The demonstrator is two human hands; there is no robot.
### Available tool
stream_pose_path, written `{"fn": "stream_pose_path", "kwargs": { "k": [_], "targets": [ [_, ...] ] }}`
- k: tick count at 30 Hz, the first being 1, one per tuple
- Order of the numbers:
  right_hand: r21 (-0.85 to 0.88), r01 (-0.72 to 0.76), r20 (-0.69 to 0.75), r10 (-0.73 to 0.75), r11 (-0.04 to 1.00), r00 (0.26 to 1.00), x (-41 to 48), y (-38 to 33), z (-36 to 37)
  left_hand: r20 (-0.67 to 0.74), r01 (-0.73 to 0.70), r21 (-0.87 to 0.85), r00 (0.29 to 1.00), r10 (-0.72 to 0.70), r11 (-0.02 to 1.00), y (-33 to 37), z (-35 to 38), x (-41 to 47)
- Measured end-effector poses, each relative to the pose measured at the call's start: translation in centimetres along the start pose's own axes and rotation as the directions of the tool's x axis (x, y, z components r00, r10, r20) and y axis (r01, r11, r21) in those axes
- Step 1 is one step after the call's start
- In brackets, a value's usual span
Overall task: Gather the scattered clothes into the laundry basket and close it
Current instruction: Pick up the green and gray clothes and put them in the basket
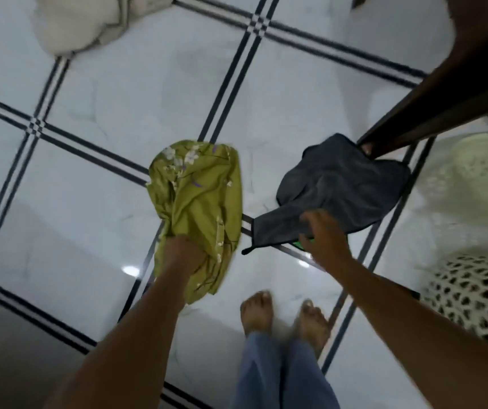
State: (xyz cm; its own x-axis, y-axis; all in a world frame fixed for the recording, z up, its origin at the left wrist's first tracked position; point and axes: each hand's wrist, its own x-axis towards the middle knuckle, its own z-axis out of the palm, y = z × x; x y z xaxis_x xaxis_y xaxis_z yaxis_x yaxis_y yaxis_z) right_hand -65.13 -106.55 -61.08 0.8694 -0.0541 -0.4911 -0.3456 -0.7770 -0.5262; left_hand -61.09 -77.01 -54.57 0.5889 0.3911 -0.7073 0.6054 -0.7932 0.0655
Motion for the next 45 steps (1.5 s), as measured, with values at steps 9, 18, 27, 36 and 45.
{"fn": "stream_pose_path", "kwargs": {
  "k": [9, 18, 27, 36, 45],
  "targets": [
    [-0.095, -0.372, -0.219, 0.345, 0.923, 0.913, 11.7, 8.1, 6.3, 0.088, -0.176, -0.286, 0.974, 0.208, 0.942, -10.5, 32.3, 5.2],
    [0.264, -0.019, -0.268, 0.093, 0.964, 0.959, 4.1, 5.7, 0.8, 0.158, -0.108, -0.168, 0.978, 0.135, 0.98, -10.0, 33.0, 5.6],
    [0.784, 0.076, -0.462, 0.496, 0.616, 0.735, -16.3, -2.6, -20.1, 0.006, -0.56, -0.538, 0.745, 0.667, 0.631, 20.1, -4.1, -23.4],
    [0.78, 0.289, -0.624, 0.714, 0.554, 0.316, -37.6, -2.5, -36.9, 0.565, -0.283, -0.637, 0.46, 0.685, 0.716, 30.8, -4.7, -50.2],
    [0.866, 0.066, -0.495, 0.83, 0.496, 0.258, -43.7, 9.1, -38.6, 0.771, -0.185, -0.422, 0.442, 0.458, 0.888, 34.5, 7.0, -57.9]
  ]
}}
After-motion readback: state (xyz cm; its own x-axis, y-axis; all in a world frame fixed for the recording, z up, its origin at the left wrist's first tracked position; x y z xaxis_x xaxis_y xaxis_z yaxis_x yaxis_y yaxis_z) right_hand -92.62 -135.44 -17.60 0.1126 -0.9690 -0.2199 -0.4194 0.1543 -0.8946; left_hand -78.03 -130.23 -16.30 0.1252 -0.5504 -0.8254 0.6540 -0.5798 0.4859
